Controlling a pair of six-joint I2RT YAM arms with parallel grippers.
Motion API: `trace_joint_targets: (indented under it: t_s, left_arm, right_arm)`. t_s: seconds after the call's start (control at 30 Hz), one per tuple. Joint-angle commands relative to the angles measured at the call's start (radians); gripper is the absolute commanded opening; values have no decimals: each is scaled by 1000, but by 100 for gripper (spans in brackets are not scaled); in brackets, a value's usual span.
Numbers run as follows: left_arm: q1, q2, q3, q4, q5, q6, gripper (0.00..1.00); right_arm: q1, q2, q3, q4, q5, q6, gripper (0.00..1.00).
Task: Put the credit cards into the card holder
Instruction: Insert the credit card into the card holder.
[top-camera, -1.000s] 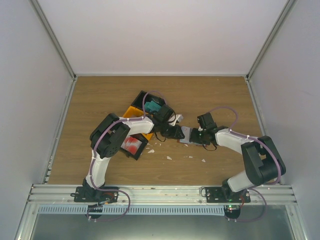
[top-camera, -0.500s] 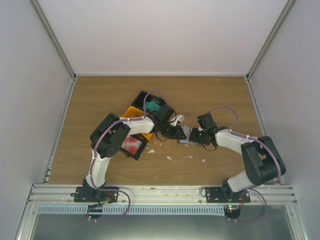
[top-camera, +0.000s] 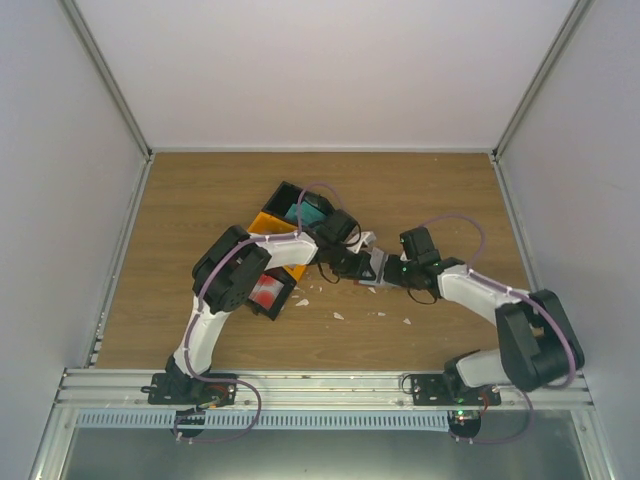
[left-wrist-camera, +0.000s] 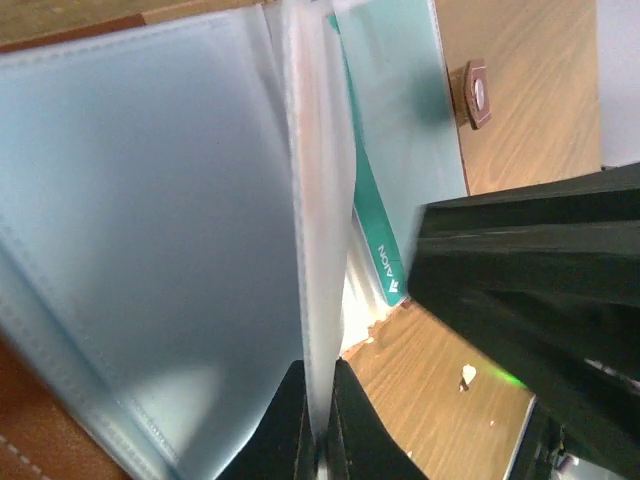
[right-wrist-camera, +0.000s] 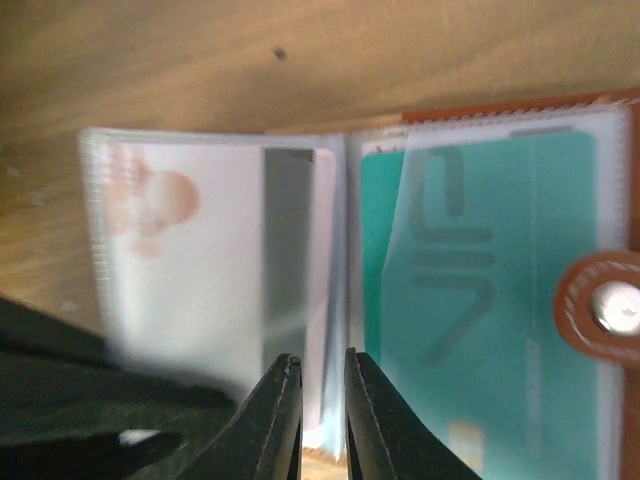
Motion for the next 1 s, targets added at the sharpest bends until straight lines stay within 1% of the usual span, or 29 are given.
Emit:
trace_joint_targets:
  t_s: [0.0, 0.17, 0.33, 0.43, 0.5, 0.57, 0.63, 0.9, 0.97]
  left_arm:
    - [12, -16, 6, -68, -96, 22, 0]
    - [29, -65, 6, -186, -153, 85, 0]
    - [50, -119, -20, -289, -195, 127, 0]
    - [59, -149, -34, -320, -210, 140, 0]
    - [61, -135, -33, -322, -161, 150, 9]
    - [61, -121, -34, -305, -119, 145, 20]
    - [61, -109, -33, -284, -80, 137, 28]
    - [61, -124, -18, -203, 14, 113, 42]
    - [61, -121, -3, -186, 40, 112, 47]
  right_arm:
    - [11, -123, 6, -42, 72, 30, 17]
    - [10, -192, 21, -84, 125, 37, 20]
    - [9, -199, 20, -85, 155, 42, 20]
    - [9, -197, 9, -69, 152, 43, 20]
    - [9, -192, -5, -55, 147, 45, 19]
    - [10, -195, -12, -52, 143, 44, 19]
    - [9, -204, -18, -53, 142, 45, 19]
    - [9, -226, -32, -53, 143, 46, 19]
    - [8, -229, -34, -56, 149, 48, 19]
